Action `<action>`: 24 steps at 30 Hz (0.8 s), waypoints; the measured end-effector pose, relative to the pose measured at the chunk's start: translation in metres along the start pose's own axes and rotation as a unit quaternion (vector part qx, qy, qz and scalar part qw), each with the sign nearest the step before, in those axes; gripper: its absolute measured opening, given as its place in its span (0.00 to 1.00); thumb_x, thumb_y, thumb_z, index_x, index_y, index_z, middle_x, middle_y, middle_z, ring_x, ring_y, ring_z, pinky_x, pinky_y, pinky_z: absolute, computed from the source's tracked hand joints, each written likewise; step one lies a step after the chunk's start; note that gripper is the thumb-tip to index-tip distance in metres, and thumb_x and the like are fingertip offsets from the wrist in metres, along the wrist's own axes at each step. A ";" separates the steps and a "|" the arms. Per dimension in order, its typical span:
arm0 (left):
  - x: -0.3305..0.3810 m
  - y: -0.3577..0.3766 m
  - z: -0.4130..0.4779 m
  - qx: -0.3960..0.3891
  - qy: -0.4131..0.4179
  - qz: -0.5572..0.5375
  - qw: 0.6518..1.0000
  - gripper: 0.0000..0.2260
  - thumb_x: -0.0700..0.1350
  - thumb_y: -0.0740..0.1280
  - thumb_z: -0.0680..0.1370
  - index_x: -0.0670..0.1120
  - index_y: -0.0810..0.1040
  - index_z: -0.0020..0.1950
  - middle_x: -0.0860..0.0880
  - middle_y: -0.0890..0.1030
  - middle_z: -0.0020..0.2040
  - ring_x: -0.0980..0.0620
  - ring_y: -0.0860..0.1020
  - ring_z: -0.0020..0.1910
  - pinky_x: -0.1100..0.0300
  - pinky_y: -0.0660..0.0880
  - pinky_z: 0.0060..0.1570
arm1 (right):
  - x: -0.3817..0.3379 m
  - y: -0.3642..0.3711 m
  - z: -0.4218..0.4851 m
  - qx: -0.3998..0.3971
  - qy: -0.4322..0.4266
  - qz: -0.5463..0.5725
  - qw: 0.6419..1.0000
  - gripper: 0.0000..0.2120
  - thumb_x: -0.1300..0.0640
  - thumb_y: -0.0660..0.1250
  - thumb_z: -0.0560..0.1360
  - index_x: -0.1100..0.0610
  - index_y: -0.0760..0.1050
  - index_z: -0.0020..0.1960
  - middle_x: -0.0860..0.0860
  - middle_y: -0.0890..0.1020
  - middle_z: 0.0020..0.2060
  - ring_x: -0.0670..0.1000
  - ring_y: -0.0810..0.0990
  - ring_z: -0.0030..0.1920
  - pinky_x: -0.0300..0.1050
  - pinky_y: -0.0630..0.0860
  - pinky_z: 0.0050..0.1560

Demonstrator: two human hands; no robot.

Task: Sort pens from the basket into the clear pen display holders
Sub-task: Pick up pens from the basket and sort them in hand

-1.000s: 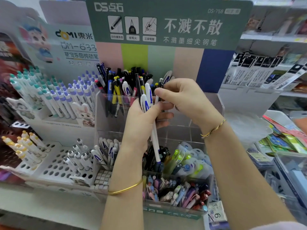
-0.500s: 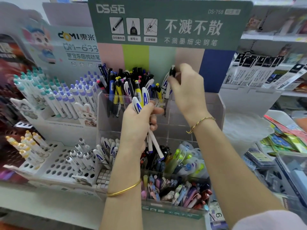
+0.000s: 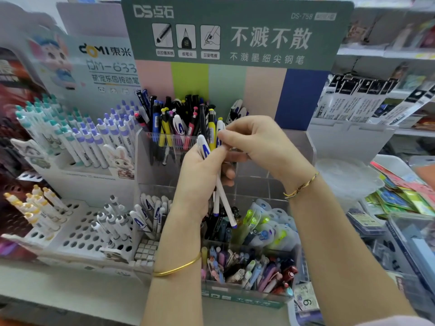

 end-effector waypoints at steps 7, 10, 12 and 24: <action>-0.005 -0.006 0.001 0.040 -0.045 -0.082 0.995 0.10 0.39 0.57 0.83 0.38 0.77 0.51 0.43 0.82 0.36 0.51 0.80 0.31 0.61 0.78 0.30 | -0.008 -0.044 0.013 0.281 -0.100 -0.001 0.954 0.12 0.60 0.61 0.79 0.53 0.71 0.38 0.50 0.78 0.33 0.50 0.78 0.35 0.37 0.71 0.29; -0.009 -0.011 0.001 0.054 -0.048 -0.062 0.995 0.09 0.41 0.58 0.83 0.39 0.76 0.54 0.44 0.84 0.38 0.51 0.82 0.32 0.61 0.80 0.30 | -0.026 -0.053 0.008 0.358 -0.176 -0.031 0.917 0.10 0.59 0.59 0.80 0.50 0.68 0.41 0.44 0.75 0.34 0.50 0.78 0.36 0.44 0.75 0.34; -0.011 -0.012 0.001 0.050 -0.053 -0.049 0.996 0.09 0.42 0.58 0.83 0.40 0.76 0.56 0.45 0.85 0.38 0.52 0.82 0.32 0.61 0.80 0.30 | -0.033 -0.053 0.005 0.386 -0.218 -0.061 0.894 0.07 0.59 0.59 0.80 0.55 0.70 0.44 0.42 0.73 0.35 0.50 0.76 0.37 0.49 0.76 0.39; -0.010 -0.011 0.001 0.017 -0.033 -0.021 0.999 0.09 0.44 0.59 0.83 0.43 0.77 0.56 0.51 0.79 0.29 0.58 0.70 0.22 0.65 0.70 0.23 | 0.015 -0.030 0.027 0.276 -0.081 -0.332 0.898 0.11 0.52 0.70 0.74 0.61 0.79 0.47 0.58 0.78 0.45 0.59 0.74 0.49 0.48 0.69 0.46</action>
Point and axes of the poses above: each hand's wrist, its own z-axis towards the middle knuckle, its own y-axis out of the palm, x = y × z, the point moved 7 cm from there along z, towards the middle knuckle
